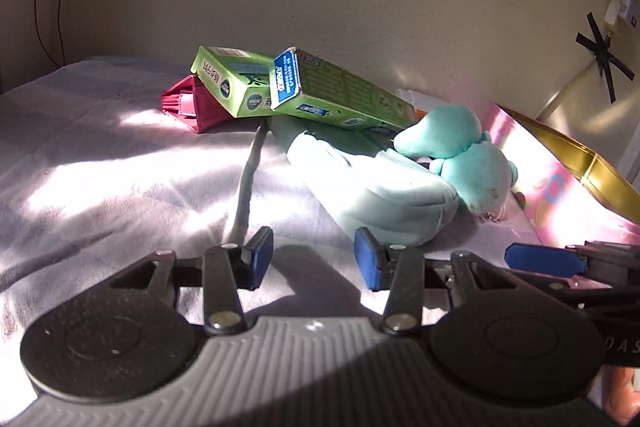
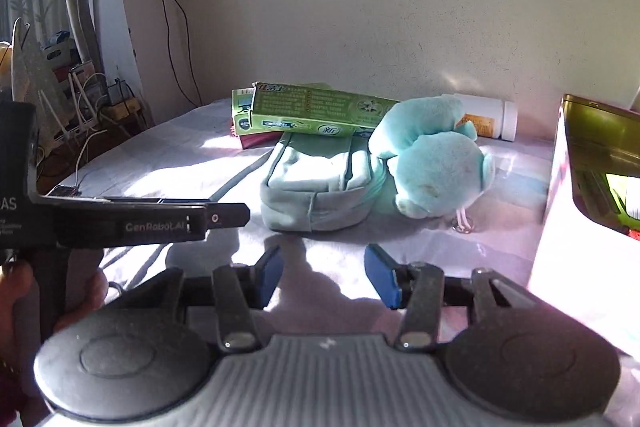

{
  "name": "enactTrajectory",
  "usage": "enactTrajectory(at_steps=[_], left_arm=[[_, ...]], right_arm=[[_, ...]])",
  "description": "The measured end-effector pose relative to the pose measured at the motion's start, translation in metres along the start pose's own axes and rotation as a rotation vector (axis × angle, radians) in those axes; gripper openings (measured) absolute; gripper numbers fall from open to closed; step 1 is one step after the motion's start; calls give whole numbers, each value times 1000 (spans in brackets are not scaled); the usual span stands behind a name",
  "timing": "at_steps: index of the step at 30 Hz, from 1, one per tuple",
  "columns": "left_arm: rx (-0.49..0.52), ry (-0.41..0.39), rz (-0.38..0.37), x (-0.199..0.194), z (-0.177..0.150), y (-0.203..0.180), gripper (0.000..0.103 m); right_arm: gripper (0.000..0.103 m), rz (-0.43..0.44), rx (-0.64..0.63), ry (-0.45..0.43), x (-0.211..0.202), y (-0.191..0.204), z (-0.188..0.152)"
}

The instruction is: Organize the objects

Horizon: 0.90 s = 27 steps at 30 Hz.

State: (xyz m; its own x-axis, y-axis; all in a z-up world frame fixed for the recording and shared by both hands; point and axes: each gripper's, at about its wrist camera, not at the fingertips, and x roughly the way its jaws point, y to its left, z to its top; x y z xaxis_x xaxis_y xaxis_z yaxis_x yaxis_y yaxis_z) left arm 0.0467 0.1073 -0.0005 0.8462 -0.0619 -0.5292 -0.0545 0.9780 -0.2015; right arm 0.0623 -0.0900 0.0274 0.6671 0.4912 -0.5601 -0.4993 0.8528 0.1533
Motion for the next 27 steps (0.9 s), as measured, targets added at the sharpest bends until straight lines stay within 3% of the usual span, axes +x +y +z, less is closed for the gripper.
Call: enactTrajectory(at_steps=[6, 10, 14, 17, 21, 27], left_arm=[[-78, -11, 59, -1, 1, 13, 46], [-60, -31, 144, -3, 1, 13, 47], [-127, -28, 160, -2, 4, 27, 44], [-120, -29, 165, -4, 4, 26, 47], [-110, -27, 165, -3, 3, 24, 49], [-100, -26, 164, -3, 3, 23, 53]], right_arm=[[83, -8, 80, 3, 30, 1, 21], [93, -24, 90, 20, 60, 9, 37], [102, -66, 60, 74, 97, 15, 46], [103, -75, 65, 107, 108, 14, 51], [89, -71, 42, 86, 96, 13, 44], [88, 14, 30, 109, 38, 1, 11]])
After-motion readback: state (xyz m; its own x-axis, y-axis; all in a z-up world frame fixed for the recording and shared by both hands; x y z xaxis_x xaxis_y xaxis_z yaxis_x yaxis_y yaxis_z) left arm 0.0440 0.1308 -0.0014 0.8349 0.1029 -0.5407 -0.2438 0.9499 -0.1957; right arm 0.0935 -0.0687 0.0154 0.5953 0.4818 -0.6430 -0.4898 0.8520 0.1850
